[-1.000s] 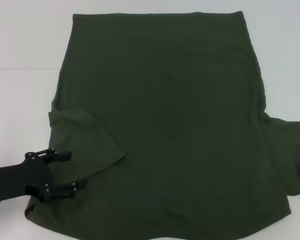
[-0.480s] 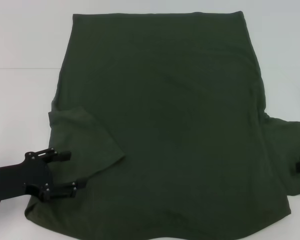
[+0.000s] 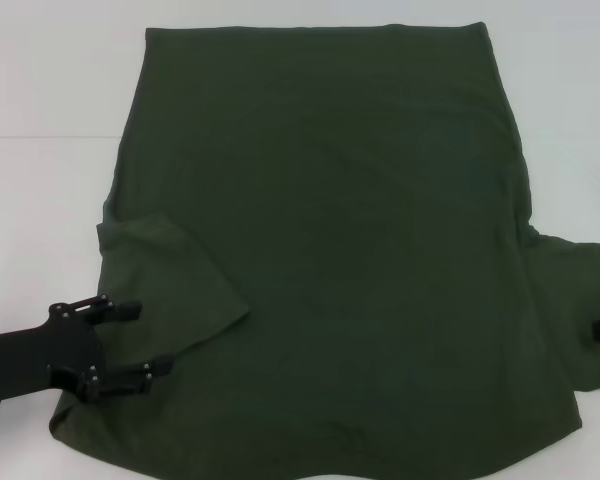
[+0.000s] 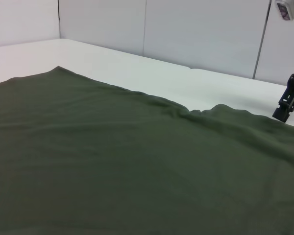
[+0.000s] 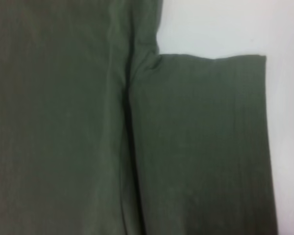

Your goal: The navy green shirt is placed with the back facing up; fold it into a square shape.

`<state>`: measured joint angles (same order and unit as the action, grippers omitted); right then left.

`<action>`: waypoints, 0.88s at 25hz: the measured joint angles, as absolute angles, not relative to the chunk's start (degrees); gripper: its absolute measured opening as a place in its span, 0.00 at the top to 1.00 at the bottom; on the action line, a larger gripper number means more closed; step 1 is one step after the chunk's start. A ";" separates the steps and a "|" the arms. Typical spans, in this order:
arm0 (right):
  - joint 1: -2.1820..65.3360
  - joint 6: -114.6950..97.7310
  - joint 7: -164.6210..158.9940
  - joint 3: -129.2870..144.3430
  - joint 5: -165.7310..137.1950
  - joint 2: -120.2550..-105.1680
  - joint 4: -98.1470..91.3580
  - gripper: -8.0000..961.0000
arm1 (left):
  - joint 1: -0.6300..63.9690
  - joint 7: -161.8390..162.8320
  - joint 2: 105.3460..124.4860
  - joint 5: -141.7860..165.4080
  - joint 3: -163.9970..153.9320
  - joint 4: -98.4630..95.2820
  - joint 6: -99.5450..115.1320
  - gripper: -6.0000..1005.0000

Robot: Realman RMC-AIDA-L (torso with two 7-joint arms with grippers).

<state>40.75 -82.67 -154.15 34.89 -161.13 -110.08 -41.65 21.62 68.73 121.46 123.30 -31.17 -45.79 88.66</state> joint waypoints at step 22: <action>39.53 -82.77 -153.98 38.61 -161.21 -109.75 -42.12 0.34 | 21.97 68.73 121.46 123.04 -31.11 -45.79 88.68 0.16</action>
